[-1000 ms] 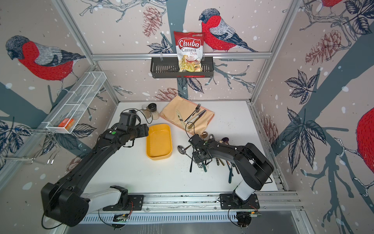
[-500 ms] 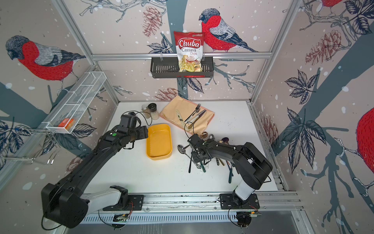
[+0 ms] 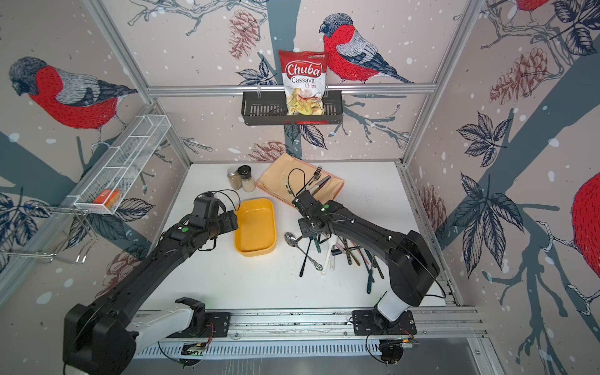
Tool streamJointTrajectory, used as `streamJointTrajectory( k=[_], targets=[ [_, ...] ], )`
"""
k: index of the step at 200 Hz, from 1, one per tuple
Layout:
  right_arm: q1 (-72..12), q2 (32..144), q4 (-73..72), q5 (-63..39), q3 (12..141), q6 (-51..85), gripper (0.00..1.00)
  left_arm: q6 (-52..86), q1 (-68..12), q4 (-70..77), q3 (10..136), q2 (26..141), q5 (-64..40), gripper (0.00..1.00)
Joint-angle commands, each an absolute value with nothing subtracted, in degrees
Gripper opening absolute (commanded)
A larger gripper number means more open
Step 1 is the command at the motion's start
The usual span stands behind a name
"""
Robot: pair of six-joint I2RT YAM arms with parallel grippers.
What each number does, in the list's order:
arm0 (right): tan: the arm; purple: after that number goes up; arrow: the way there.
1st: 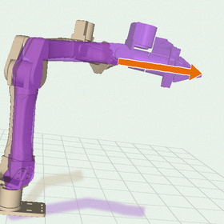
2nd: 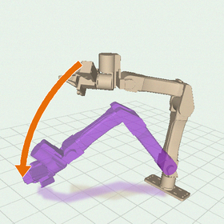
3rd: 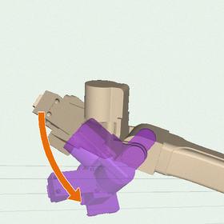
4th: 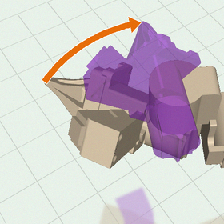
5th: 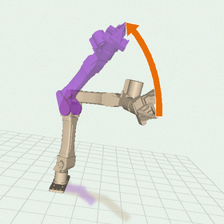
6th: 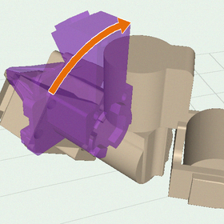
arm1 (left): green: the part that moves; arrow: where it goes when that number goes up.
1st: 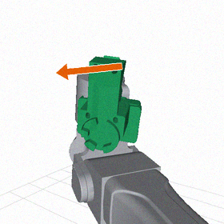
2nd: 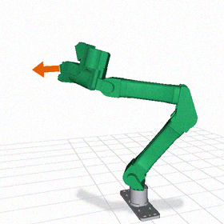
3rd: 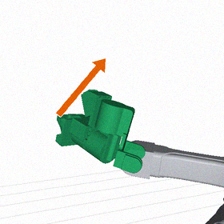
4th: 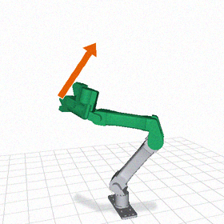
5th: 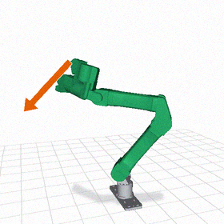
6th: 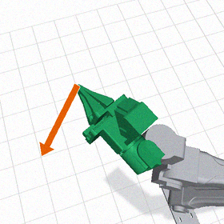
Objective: Put the spoon into the storage box
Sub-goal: Pick up the spoon from the center of the board, then place the spoon in the storage box.
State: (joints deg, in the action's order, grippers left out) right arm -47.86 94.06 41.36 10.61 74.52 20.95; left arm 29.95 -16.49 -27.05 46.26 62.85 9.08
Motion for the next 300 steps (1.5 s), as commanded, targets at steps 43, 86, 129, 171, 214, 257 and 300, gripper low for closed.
streamJointTrajectory(
  k=[43, 86, 129, 171, 214, 257, 300],
  targets=[
    [-48.1, 109.7, 45.3, 2.8, 96.1, 20.2, 0.17, 36.7, -7.1, -19.6, 38.1, 59.8, -0.4, 0.84],
    [-49.5, 120.2, 47.8, -0.3, 108.9, 20.3, 0.17, 37.1, -5.5, -19.1, 35.5, 58.0, -1.7, 0.84],
    [-51.7, 125.2, 47.9, -2.9, 114.4, 20.9, 0.16, 37.1, -5.4, -19.4, 35.3, 57.9, -3.3, 0.83],
    [-53.7, 127.7, 46.6, -6.2, 114.0, 22.2, 0.17, 35.2, -5.4, -19.7, 36.3, 59.2, -4.7, 0.82],
    [-53.5, 130.0, 46.4, -7.0, 114.5, 22.8, 0.17, 33.5, -5.4, -21.1, 37.8, 61.0, -5.7, 0.82],
    [-52.8, 133.4, 49.2, -6.9, 118.0, 23.5, 0.18, 32.9, -5.4, -21.5, 38.3, 61.3, -5.8, 0.82],
    [-52.2, 137.3, 52.8, -7.2, 124.0, 23.8, 0.18, 33.0, -5.4, -22.0, 38.7, 62.0, -6.4, 0.82]
  ],
)
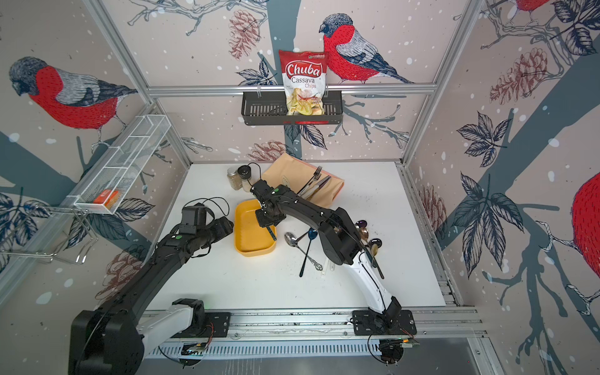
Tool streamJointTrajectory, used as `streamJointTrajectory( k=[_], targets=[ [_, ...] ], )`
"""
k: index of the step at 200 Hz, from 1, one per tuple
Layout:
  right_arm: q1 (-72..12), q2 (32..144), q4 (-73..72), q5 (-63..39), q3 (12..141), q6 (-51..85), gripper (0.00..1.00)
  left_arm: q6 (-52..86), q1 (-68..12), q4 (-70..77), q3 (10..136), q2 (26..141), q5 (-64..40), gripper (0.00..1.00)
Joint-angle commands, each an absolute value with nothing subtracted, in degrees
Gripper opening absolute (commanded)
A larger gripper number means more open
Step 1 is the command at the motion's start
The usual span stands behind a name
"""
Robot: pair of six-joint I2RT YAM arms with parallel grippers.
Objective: Put the spoon into the storage box
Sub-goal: Place the spoon in the storage box.
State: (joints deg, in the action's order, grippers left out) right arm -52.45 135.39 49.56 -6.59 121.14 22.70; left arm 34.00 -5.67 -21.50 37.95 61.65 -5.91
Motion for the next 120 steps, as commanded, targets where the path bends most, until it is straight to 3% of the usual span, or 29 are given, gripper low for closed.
streamJointTrajectory(
  k=[1, 44, 61, 84, 120],
  targets=[
    [-52.2, 137.4, 52.9, -7.3, 124.1, 23.7, 0.18, 33.0, -5.4, -22.0, 38.7, 62.0, -6.4, 0.82],
    [-52.1, 139.7, 53.8, -8.4, 126.6, 24.8, 0.21, 33.1, -5.4, -23.8, 39.9, 62.3, -6.7, 0.82],
    [-52.3, 139.3, 53.9, -7.4, 126.5, 24.5, 0.28, 32.6, -5.4, -24.0, 40.4, 62.4, -6.5, 0.81],
    [-52.6, 137.7, 53.9, -5.5, 126.5, 22.6, 0.46, 30.6, -5.5, -24.6, 42.0, 63.6, -6.2, 0.82],
    [-52.9, 132.5, 55.8, 0.6, 125.6, 17.4, 0.58, 26.8, -5.6, -26.2, 45.8, 66.7, -5.9, 0.81]
  ],
)
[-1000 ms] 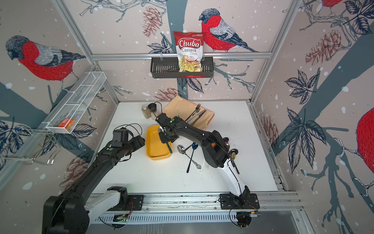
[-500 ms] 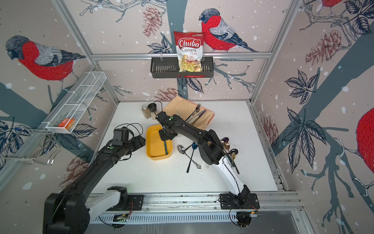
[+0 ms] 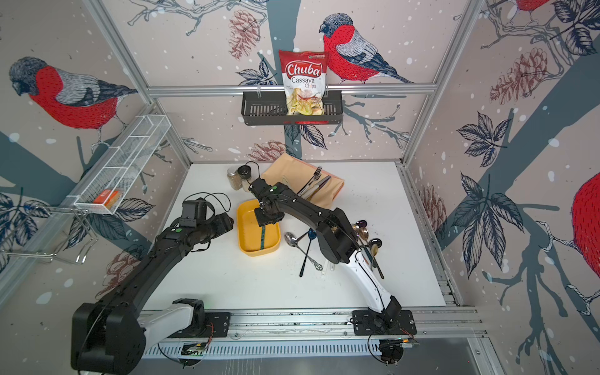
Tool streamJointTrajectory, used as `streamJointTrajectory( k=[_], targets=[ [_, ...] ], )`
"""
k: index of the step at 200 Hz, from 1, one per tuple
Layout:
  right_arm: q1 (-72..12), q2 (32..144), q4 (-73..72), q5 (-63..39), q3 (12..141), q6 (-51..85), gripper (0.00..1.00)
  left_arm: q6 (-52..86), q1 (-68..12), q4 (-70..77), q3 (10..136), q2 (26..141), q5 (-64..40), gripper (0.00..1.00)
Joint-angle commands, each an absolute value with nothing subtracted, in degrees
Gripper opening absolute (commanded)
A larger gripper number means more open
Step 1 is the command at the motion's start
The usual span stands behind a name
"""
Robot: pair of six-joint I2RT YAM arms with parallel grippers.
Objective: Put the spoon into the storage box
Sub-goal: Place the spoon in the storage box, then pick up the spoon from the center of the board.
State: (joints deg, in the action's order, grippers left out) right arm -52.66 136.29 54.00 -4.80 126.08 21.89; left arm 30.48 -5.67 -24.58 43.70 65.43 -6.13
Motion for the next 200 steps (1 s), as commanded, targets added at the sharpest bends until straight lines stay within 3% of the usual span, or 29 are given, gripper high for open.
streamJointTrajectory(
  k=[1, 50, 119, 152, 200],
  targets=[
    [-52.9, 132.4, 55.9, 0.7, 125.5, 17.3, 0.58, 26.6, -5.7, -26.3, 46.0, 66.7, -5.9, 0.81],
    [-51.0, 122.3, 57.7, 3.8, 119.2, 19.2, 0.59, 24.1, -8.7, -27.2, 49.8, 69.9, -3.8, 0.81],
    [-44.7, 103.5, 50.4, 2.1, 85.2, 32.9, 0.51, 22.2, -12.0, -27.9, 51.8, 70.5, -1.1, 0.81],
    [-43.0, 100.7, 45.1, 0.2, 75.5, 35.0, 0.5, 21.9, -12.1, -27.8, 51.5, 70.2, -0.8, 0.82],
    [-43.6, 104.4, 42.6, -0.4, 74.5, 34.1, 0.49, 21.5, -12.1, -28.1, 50.7, 69.8, -0.3, 0.83]
  ],
)
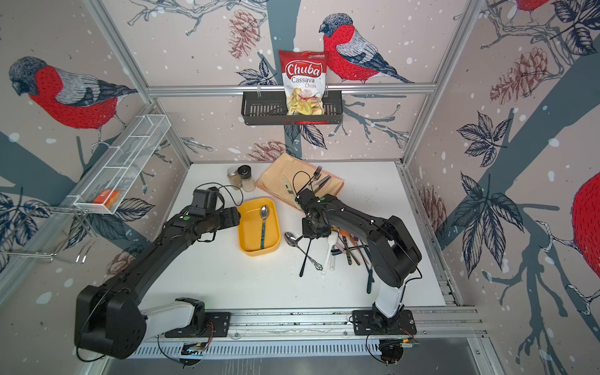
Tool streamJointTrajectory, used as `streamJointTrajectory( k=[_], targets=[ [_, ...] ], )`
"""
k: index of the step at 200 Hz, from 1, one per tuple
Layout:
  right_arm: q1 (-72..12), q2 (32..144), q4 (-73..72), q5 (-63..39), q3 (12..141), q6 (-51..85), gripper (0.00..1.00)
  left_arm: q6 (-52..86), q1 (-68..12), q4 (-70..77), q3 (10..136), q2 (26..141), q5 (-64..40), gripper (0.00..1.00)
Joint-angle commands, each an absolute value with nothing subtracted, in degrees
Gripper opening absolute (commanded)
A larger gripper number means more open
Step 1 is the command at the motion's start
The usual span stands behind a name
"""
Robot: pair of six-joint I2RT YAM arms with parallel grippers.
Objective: Put the spoon into the storage box
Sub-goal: Pick up the spoon from the center of the board.
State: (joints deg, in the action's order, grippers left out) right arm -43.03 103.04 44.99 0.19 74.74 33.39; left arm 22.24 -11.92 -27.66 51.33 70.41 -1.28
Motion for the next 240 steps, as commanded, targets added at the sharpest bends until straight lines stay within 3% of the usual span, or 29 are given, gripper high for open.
streamJointTrajectory(
  k=[1, 132, 240],
  targets=[
    [-43.7, 104.6, 42.6, -0.4, 74.5, 34.1, 0.49, 21.5, -12.1, -28.2, 50.7, 69.8, -0.3, 0.83],
    [-45.0, 107.8, 37.6, -0.3, 70.0, 34.7, 0.41, 22.0, -12.1, -27.3, 49.4, 71.0, -1.1, 0.82],
    [-46.4, 108.8, 40.8, -0.3, 68.7, 31.6, 0.28, 21.8, -12.0, -26.5, 48.7, 71.7, -0.8, 0.82]
  ],
)
